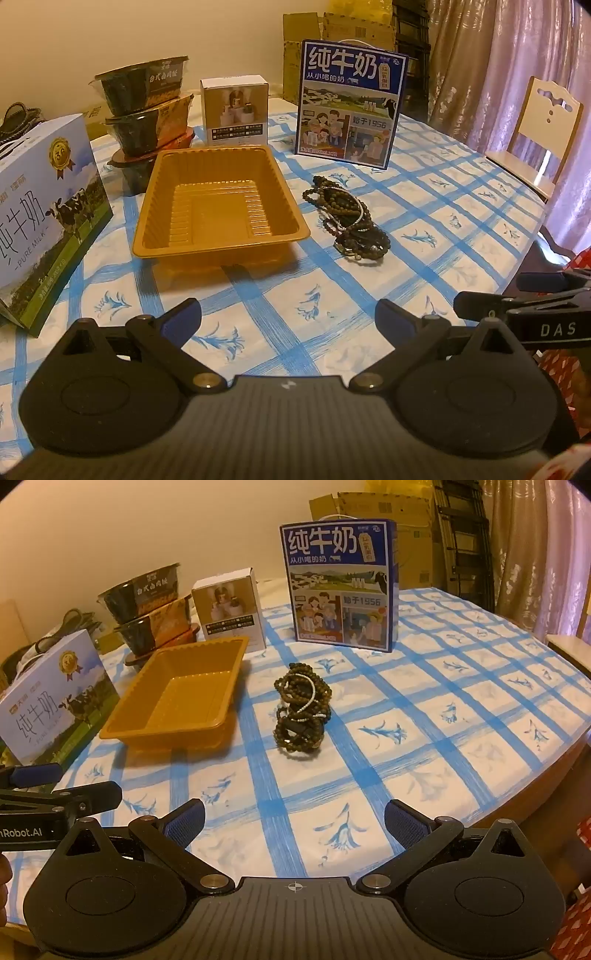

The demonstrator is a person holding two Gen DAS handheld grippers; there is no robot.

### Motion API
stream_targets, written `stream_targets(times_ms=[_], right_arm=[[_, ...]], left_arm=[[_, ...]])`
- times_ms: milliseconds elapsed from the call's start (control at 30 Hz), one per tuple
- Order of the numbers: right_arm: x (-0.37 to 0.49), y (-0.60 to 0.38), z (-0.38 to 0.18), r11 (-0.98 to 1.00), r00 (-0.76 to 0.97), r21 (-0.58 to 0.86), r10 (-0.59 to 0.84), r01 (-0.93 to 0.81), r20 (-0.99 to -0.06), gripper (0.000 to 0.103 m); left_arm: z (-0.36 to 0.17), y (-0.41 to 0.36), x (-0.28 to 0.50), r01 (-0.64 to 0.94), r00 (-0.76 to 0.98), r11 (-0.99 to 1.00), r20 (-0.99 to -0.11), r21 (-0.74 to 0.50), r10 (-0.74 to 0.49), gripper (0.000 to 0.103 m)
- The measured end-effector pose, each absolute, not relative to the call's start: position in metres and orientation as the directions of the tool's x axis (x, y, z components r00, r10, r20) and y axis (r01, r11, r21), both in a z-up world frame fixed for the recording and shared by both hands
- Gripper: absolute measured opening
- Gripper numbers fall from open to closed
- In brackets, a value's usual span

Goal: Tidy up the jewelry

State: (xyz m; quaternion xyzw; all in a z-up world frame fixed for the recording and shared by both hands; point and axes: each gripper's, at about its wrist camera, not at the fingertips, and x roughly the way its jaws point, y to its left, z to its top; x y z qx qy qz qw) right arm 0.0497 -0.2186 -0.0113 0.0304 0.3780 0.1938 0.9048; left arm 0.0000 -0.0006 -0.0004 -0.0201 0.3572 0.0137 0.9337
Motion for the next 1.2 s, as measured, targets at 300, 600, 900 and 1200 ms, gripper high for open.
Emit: stream_targets(times_ms=[300, 600, 900, 1200], right_arm=[[0.0494, -0.2194, -0.0112, 0.923, 0.640, 0.202, 0.374, -0.328, -0.671, 0.103], [0.0489, -0.2190, -0.0101, 0.923, 0.641, 0.203, 0.375, -0.328, -0.670, 0.103], [0.0484, -0.2192, -0.0101, 0.922, 0.641, 0.204, 0.376, -0.328, -0.669, 0.103], [0.0480, -0.2190, -0.0099, 0.922, 0.642, 0.204, 0.376, -0.328, -0.668, 0.103]], left_arm=[[-0.0051, -0.0018, 0.0003, -0.041, 0.742, 0.998, -0.670, -0.039, 0.005, 0.100], [-0.0078, -0.0038, 0.0015, -0.044, 0.741, 0.998, -0.672, -0.040, 0.006, 0.100], [-0.0050, -0.0026, 0.0002, -0.042, 0.742, 0.998, -0.670, -0.038, 0.006, 0.100], [-0.0047, -0.0024, 0.0004, -0.042, 0.742, 0.998, -0.670, -0.037, 0.006, 0.100]])
